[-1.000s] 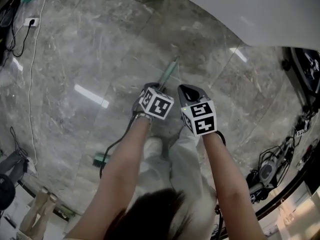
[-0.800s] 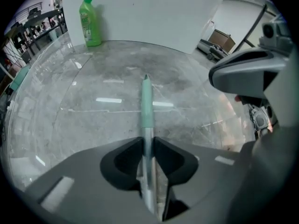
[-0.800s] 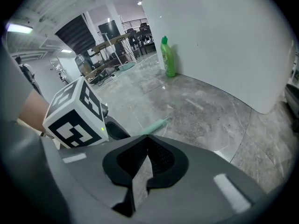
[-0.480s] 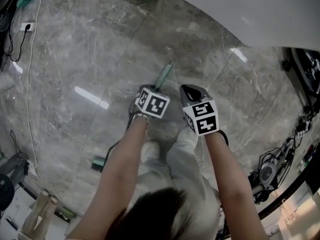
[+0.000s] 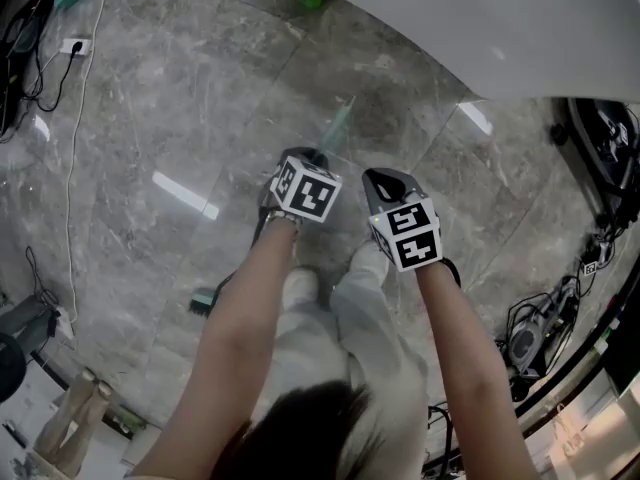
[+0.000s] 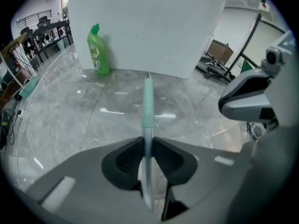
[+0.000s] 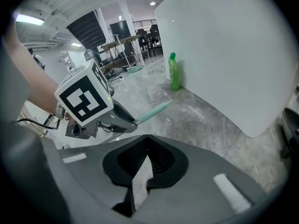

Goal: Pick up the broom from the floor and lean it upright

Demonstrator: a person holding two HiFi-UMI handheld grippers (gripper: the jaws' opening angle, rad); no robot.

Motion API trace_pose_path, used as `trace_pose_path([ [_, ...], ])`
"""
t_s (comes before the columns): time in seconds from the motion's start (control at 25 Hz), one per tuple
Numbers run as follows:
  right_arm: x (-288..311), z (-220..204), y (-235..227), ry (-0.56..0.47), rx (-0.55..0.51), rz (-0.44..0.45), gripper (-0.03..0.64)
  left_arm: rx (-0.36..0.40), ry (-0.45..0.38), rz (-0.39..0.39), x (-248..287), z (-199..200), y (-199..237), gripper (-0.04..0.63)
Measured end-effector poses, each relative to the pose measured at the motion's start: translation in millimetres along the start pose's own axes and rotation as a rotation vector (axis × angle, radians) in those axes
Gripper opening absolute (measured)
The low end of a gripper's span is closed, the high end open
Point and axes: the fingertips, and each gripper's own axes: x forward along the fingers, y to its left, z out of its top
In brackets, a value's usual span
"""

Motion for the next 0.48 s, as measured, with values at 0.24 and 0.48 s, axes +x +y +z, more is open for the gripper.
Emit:
trace_pose_path([
  [0.24,-44.7,49.4,1.2,-0.046,-0.029,-0.02,0.002,0.001,-0.119,0.048,-65.9,46.0,14.6,0.07],
  [0.48,-90.9,99.8,4.9,-0.105,-0.041,-0.046,0.002,-0.008,-0.219,0.072,-133.8,88.9,17.4,0.069],
])
